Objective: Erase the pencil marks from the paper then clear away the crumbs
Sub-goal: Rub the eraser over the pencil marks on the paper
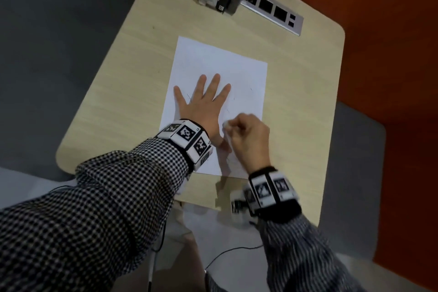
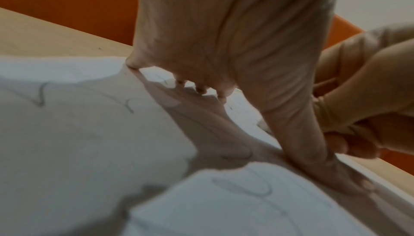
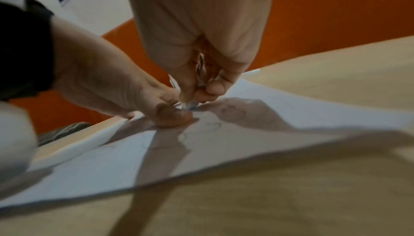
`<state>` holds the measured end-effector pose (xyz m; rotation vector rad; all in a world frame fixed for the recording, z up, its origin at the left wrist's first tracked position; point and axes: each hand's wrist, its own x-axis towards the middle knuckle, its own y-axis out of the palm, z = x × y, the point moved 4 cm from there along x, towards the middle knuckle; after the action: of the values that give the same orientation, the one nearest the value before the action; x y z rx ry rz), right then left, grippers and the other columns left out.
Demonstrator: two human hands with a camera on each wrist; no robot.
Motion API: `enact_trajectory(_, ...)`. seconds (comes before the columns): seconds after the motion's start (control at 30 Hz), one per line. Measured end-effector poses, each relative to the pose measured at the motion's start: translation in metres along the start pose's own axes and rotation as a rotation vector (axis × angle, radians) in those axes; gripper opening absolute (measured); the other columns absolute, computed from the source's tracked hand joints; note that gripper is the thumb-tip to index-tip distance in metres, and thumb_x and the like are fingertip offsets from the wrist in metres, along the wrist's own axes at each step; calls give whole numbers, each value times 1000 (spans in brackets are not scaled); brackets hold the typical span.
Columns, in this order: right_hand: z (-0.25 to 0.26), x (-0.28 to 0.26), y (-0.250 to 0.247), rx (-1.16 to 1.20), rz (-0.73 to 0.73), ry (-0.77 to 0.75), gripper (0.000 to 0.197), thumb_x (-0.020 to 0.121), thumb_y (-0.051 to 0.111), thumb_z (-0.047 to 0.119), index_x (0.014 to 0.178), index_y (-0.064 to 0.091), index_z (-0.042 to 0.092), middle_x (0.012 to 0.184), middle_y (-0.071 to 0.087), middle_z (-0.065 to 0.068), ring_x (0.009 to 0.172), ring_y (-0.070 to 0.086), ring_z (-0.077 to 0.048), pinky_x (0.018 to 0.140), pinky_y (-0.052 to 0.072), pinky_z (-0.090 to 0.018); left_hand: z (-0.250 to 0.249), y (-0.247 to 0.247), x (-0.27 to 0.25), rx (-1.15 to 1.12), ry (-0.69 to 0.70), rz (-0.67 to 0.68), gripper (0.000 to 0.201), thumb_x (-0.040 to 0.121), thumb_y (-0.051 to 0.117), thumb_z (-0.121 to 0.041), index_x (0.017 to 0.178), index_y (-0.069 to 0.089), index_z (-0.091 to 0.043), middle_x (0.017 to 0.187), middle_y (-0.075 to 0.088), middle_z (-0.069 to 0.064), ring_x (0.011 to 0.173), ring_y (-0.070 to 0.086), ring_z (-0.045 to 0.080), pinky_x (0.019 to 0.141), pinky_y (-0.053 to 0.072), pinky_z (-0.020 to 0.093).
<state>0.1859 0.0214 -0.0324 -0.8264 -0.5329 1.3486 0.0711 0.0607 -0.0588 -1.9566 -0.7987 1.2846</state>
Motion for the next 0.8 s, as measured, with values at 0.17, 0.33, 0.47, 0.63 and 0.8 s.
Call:
enact_trajectory(0.17,6,24,0,67,19,31,4,73,66,4,70,66,7,77,70,-8,73,64,-22,70,55,-37,0,-20,-4,25,23,-74,139,57,77,-68,151,-18,-29,158,-29,-1,146,-24,26,106,-5,74)
enact_trajectory(0.33,15,35,5,62,96,0,7,77,60,2,72,63,7,78,70,-7,75,64,-23,71,54,-38,15,-4,-25,8,42,-36,140,53,72,-77,151,-17,-33,157,-31,-4,145,-27,24,105,-8,72)
enact_trajectory(0.47,14,28,6,44,85,-68,5,78,61,1,77,62,5,81,63,-10,74,58,-23,67,51,-36,20,3,-23,-11,37,-25,140,53,71,-79,150,-20,-34,155,-34,-6,144,-29,23,106,-6,72)
enact_trajectory(0.63,9,9,7,-1,44,-126,4,79,61,2,75,61,3,75,56,-10,66,52,-21,58,39,-28,21,6,-20,-10,44,-32,140,53,70,-79,150,-21,-34,155,-35,-7,143,-30,22,106,-7,72)
enact_trajectory(0.8,18,-26,9,-32,37,-192,21,78,54,17,66,61,1,65,53,-12,57,48,-17,50,33,-25,22,7,-18,-16,49,-58,140,51,68,-82,151,-18,-33,156,-32,-6,144,-29,22,105,-7,72)
